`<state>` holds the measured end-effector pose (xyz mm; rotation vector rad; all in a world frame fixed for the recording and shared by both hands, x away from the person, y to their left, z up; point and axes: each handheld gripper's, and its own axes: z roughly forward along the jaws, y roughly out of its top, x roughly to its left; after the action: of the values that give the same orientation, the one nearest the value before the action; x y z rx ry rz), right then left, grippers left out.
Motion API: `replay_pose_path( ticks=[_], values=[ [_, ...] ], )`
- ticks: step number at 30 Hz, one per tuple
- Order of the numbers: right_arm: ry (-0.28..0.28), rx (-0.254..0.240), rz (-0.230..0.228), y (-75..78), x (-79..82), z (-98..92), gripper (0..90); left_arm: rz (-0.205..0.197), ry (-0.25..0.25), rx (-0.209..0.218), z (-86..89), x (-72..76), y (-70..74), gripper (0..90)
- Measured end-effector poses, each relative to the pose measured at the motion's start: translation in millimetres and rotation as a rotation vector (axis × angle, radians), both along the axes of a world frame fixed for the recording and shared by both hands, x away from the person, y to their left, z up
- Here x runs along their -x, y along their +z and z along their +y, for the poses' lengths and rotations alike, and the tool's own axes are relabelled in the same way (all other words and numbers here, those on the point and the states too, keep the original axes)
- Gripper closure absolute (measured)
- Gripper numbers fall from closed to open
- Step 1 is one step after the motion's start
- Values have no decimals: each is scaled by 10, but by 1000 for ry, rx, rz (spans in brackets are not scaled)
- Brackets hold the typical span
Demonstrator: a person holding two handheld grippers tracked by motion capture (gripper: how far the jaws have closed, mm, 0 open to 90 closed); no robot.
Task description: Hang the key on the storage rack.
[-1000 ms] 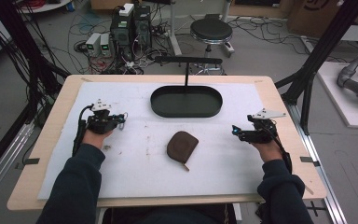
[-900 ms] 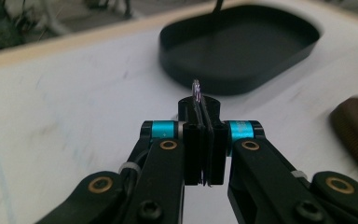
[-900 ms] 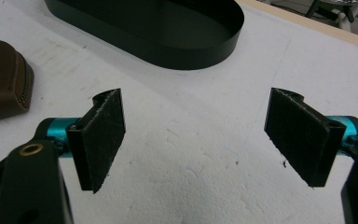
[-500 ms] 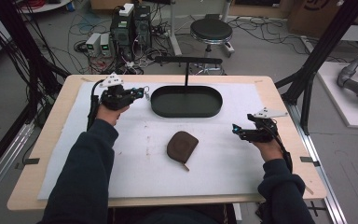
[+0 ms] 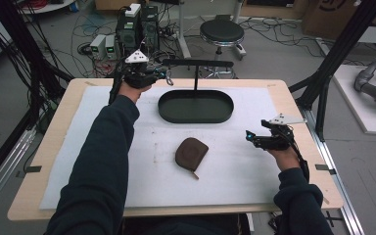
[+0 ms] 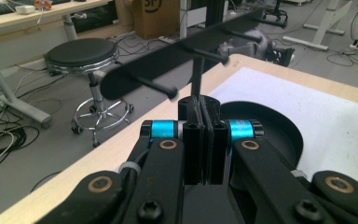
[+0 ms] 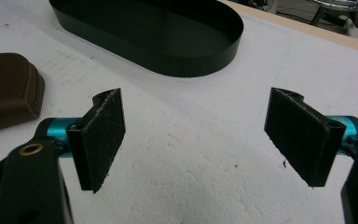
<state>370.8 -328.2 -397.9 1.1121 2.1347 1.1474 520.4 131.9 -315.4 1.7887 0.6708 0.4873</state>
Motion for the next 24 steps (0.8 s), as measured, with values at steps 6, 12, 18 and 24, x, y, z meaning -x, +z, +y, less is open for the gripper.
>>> replay_pose_path(
  ticks=[6,12,18,24],
  values=[
    [-7,3,4,-3,24,-45,206,0,1,24,-58,-118,9,879],
    [-2,-1,6,-23,34,-41,206,-7,10,35,-87,-203,18,880],
    [-9,-5,8,-26,34,-48,206,7,51,39,-12,-262,-29,880],
    [-9,-6,15,-33,33,-44,206,-6,74,60,5,-294,-44,880]
  ],
)
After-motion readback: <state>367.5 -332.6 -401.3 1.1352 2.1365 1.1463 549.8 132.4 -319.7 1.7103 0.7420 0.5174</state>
